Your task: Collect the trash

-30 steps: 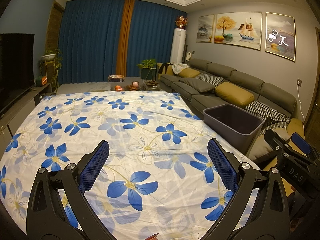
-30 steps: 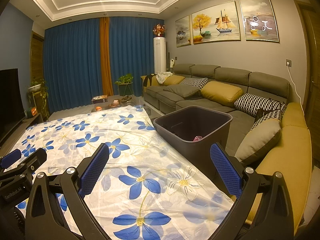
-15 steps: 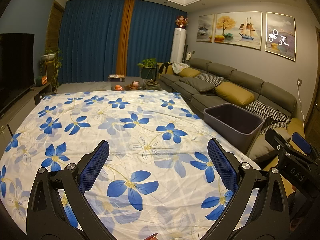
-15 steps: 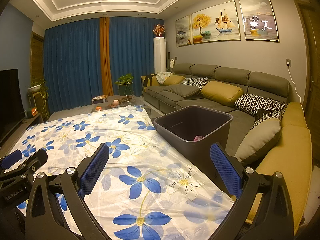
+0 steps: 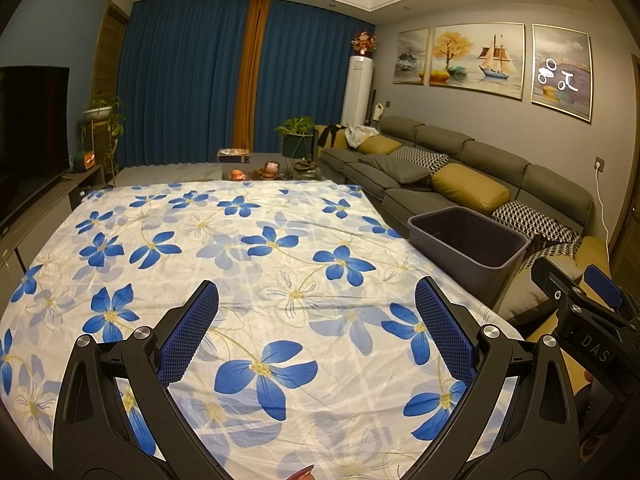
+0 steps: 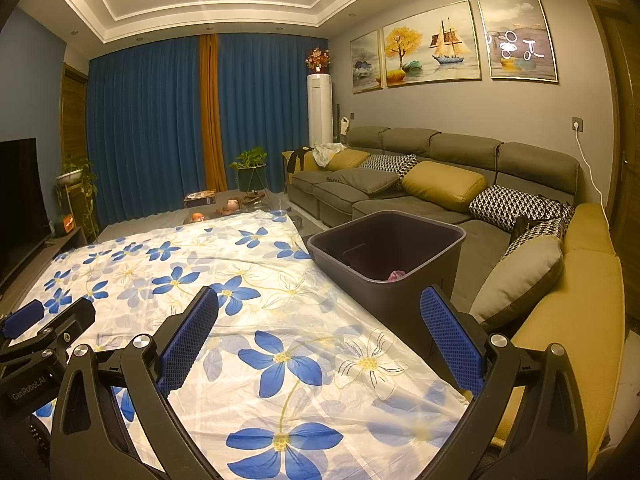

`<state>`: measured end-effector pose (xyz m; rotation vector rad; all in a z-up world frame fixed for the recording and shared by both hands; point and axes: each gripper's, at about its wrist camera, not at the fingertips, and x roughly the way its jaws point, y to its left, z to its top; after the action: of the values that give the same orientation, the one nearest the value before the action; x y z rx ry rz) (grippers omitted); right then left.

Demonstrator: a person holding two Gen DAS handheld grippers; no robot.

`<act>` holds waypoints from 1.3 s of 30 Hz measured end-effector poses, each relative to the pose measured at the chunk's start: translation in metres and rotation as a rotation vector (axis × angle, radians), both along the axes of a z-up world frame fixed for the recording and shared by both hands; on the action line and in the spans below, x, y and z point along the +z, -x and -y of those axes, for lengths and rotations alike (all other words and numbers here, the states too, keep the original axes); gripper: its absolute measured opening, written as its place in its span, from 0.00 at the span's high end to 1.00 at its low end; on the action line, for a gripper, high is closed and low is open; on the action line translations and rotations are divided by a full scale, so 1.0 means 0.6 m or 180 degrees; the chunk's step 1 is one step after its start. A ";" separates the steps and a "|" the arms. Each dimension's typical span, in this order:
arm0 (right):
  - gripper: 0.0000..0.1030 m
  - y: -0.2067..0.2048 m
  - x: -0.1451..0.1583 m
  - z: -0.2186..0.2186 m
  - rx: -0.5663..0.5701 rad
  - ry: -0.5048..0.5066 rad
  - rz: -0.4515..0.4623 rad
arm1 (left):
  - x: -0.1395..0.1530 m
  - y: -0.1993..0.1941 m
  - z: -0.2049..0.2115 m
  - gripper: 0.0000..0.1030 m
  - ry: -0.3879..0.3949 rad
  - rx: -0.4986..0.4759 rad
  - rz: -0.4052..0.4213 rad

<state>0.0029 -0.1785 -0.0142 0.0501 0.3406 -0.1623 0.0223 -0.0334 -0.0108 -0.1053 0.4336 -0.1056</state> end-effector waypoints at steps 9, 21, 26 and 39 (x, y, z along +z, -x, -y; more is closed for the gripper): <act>0.06 0.003 -0.002 0.000 0.0005 -0.0006 -0.0001 | 0.001 0.010 0.010 0.06 -0.0033 -0.0185 0.0084; 0.06 0.006 -0.007 0.003 0.0003 -0.0049 -0.0005 | 0.004 0.018 0.023 0.06 -0.0141 -0.0262 0.0139; 0.06 0.006 -0.006 0.008 0.0003 -0.0067 -0.0011 | 0.006 0.020 0.024 0.06 -0.0154 -0.0236 0.0154; 0.06 0.005 -0.001 0.013 0.0018 -0.0106 0.0023 | 0.008 0.018 0.013 0.06 -0.0176 -0.0066 0.0144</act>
<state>-0.0003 -0.1866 -0.0147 0.0826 0.3362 -0.1509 0.0116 -0.0411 -0.0059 -0.0441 0.3922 -0.1160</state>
